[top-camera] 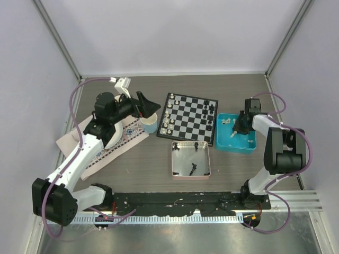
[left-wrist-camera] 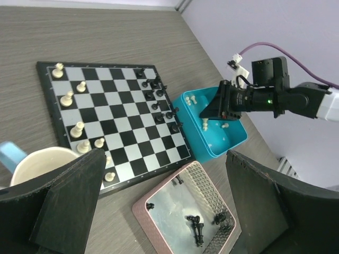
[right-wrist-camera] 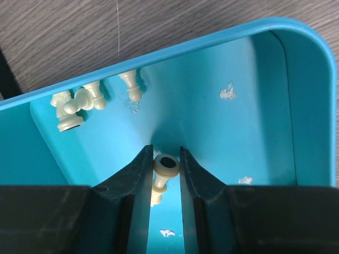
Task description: Set up the chess pieces on the board
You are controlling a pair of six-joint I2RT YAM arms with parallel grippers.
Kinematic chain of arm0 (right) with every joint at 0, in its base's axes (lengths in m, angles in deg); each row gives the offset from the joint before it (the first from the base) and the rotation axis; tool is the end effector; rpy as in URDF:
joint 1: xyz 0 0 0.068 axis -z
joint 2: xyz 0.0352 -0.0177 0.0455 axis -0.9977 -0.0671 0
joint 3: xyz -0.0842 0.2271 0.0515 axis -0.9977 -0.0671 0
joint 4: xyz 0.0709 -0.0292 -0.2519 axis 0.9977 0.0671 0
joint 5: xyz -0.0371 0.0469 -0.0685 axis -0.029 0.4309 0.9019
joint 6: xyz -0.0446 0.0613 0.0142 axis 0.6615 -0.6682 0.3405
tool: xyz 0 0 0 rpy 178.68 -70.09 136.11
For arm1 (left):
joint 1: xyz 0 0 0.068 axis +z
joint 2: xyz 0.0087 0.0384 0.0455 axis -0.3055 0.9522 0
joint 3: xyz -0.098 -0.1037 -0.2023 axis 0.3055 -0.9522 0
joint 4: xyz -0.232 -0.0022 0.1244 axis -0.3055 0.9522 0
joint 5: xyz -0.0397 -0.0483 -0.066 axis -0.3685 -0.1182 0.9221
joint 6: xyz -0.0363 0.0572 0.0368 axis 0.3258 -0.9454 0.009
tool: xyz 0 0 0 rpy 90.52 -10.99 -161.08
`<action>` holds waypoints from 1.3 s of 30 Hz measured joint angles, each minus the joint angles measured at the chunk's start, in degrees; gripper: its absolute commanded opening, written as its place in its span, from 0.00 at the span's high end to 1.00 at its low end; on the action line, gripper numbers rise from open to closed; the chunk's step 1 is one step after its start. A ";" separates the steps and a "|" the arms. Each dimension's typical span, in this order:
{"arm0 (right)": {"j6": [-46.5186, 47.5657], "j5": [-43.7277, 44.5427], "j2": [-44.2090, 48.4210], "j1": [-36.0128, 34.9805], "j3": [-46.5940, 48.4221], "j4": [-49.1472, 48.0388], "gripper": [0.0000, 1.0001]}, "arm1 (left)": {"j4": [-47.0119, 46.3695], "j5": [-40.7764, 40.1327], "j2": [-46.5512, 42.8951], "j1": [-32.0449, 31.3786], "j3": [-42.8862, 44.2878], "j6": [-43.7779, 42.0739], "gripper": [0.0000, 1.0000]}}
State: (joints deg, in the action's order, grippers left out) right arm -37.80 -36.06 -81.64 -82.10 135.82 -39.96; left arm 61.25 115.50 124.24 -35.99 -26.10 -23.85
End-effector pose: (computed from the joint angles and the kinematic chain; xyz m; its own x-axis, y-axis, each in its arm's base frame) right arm 0.3295 -0.0255 0.1096 -0.7781 0.4127 -0.4735 0.3904 0.9083 0.1501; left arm 0.2835 -0.1243 0.3119 -0.4995 -0.3390 -0.7973 0.5150 0.6239 -0.5879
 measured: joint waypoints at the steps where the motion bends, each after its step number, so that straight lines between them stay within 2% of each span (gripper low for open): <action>1: -0.44 -0.94 0.00 0.52 0.00 0.00 0.86 | 0.00 0.26 0.09 -0.52 0.24 -0.46 0.00; 6: -2.82 -6.32 0.04 4.00 0.00 0.26 0.87 | -0.37 1.73 1.09 -5.84 1.97 -5.81 0.00; 11: -5.66 -12.17 1.60 8.57 0.31 2.32 0.88 | -1.44 2.38 4.50 -15.67 2.80 -18.25 0.00; 15: -7.93 -16.79 3.50 11.50 1.46 4.48 0.88 | -3.61 2.34 10.16 -22.51 2.86 -29.31 0.00; 19: -10.62 -21.97 4.98 13.40 2.03 6.36 0.88 | -6.75 2.34 18.71 -26.32 5.40 -37.11 0.00; 29: -16.41 -31.71 6.19 13.73 2.75 10.38 0.88 | -12.22 2.47 38.23 -33.57 22.18 -45.51 0.04; 35: -18.51 -35.36 6.78 13.75 2.86 10.99 0.88 | -14.16 -1.55 45.66 -38.21 24.98 -48.33 0.07; 39: -19.30 -37.11 6.82 13.73 3.06 11.72 0.88 | -14.64 -4.37 48.92 -39.56 26.71 -49.86 0.14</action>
State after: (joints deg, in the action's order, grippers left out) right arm -57.10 -73.17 -74.82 -68.37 138.88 -28.24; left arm 46.61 111.13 173.16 -75.55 0.61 -73.70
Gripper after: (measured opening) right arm 0.288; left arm 0.898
